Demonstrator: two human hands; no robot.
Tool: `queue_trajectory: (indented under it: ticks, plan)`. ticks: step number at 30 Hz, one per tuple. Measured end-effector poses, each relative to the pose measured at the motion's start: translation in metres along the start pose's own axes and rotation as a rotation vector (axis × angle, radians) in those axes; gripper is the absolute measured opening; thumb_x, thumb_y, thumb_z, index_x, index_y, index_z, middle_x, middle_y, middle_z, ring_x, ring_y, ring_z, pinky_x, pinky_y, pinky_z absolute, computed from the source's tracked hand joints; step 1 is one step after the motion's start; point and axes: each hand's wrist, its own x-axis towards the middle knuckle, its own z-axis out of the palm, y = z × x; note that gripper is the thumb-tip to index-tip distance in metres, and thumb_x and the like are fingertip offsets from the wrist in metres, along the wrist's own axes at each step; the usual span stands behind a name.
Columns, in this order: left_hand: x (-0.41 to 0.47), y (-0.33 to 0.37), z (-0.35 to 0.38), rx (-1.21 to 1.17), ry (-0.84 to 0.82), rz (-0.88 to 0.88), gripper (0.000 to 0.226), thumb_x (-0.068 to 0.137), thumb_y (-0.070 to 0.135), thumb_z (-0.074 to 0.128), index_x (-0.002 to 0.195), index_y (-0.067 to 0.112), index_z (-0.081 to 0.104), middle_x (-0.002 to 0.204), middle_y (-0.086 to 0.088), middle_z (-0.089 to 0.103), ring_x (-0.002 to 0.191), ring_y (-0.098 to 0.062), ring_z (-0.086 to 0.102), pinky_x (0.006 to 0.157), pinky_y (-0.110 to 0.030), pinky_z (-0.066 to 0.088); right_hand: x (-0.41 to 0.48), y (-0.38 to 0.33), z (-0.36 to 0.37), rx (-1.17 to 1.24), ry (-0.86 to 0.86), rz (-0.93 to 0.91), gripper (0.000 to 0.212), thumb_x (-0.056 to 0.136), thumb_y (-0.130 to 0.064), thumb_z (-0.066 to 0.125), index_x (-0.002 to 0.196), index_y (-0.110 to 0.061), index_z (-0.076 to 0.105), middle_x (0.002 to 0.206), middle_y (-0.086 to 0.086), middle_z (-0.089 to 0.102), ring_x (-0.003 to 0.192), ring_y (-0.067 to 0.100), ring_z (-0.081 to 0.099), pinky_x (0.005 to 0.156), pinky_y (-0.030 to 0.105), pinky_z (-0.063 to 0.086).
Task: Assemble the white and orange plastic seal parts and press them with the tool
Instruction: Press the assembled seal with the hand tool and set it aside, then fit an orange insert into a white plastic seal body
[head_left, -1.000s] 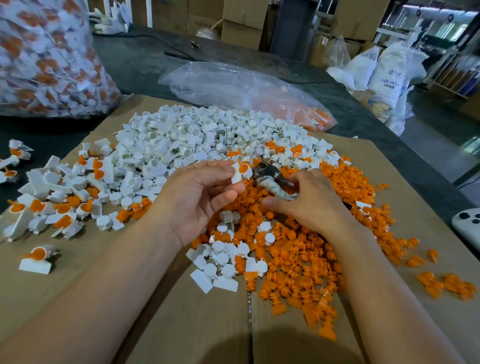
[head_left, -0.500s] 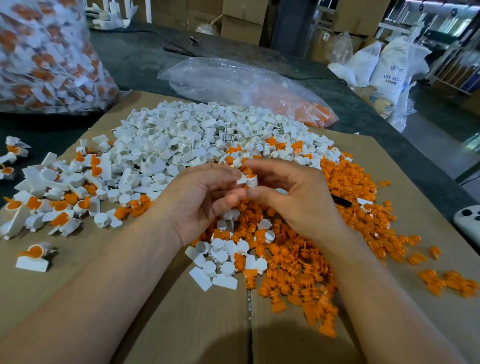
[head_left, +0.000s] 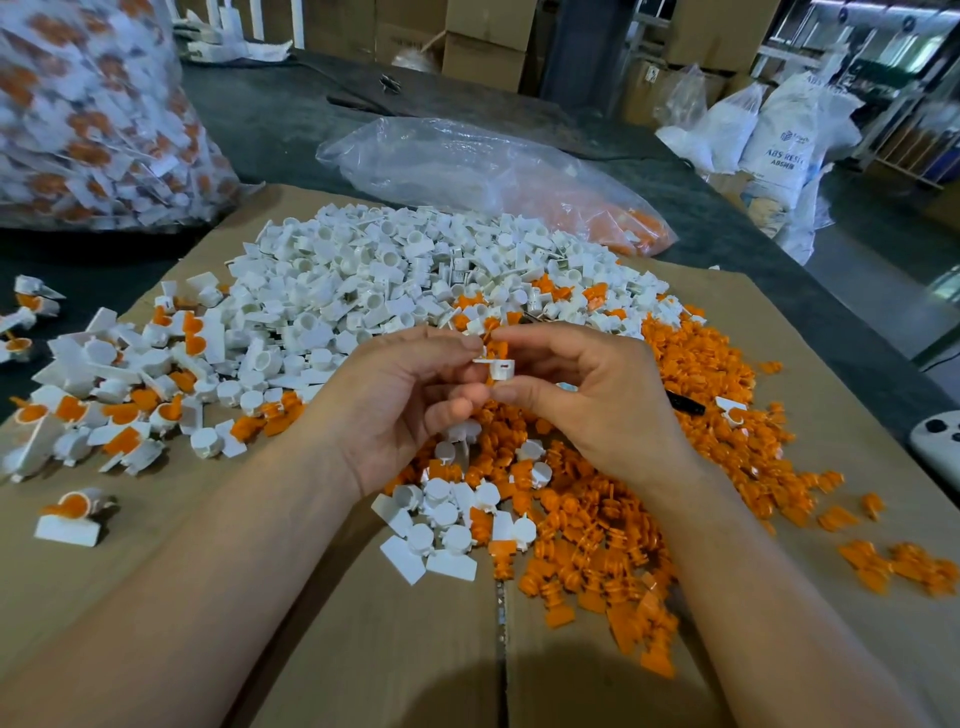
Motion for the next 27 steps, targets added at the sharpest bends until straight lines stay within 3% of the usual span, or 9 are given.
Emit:
queue_trajectory:
  ticks: [3,5,10,18,27]
  plan:
    - [0.001,-0.001,-0.001,0.01,-0.002,-0.007,0.003,0.076,0.005,0.062,0.073,0.006,0.061,0.048,-0.004,0.058,0.036,-0.009,0.055,0.032,-0.012,0.042,0.0,-0.002,0.001,0.009,0.001,0.008,0.04,0.067,-0.027,0.069,0.105,-0.029,0.058,0.086,-0.017,0.063,0.08,-0.003,0.063,0.073,0.01,0.049]
    - [0.002,-0.002,-0.003,0.006,0.003,-0.006,0.01,0.081,0.003,0.059,0.073,0.007,0.061,0.049,-0.005,0.058,0.036,-0.009,0.055,0.032,-0.012,0.042,0.0,-0.002,0.001,0.01,0.004,0.011,0.04,0.066,-0.03,0.068,0.105,-0.029,0.058,0.086,-0.016,0.063,0.08,-0.002,0.063,0.073,0.011,0.049]
    - [0.003,0.001,-0.004,-0.124,0.063,0.088,0.004,0.075,0.005,0.062,0.073,0.009,0.062,0.052,-0.005,0.062,0.041,-0.009,0.059,0.035,-0.013,0.044,0.0,-0.001,0.0,0.043,0.014,0.047,0.033,0.065,-0.034,0.068,0.096,-0.039,0.058,0.083,-0.019,0.064,0.079,-0.001,0.064,0.073,0.013,0.05]
    - [0.007,0.015,-0.018,-0.639,0.276,0.322,0.002,0.084,-0.001,0.059,0.085,0.0,0.06,0.064,-0.008,0.066,0.057,-0.012,0.068,0.049,-0.014,0.05,0.0,0.004,-0.004,-0.026,0.023,0.064,0.026,0.073,-0.028,0.069,0.092,-0.043,0.059,0.08,-0.023,0.064,0.078,0.0,0.064,0.073,0.013,0.051]
    - [0.005,0.031,-0.04,-1.105,0.301,0.441,0.006,0.081,-0.009,0.056,0.085,-0.005,0.059,0.075,-0.021,0.068,0.064,-0.025,0.07,0.054,-0.024,0.056,-0.001,0.006,-0.004,-0.073,0.026,0.084,0.027,0.078,-0.02,0.069,0.092,-0.04,0.059,0.085,-0.025,0.061,0.08,-0.006,0.061,0.068,0.005,0.046]
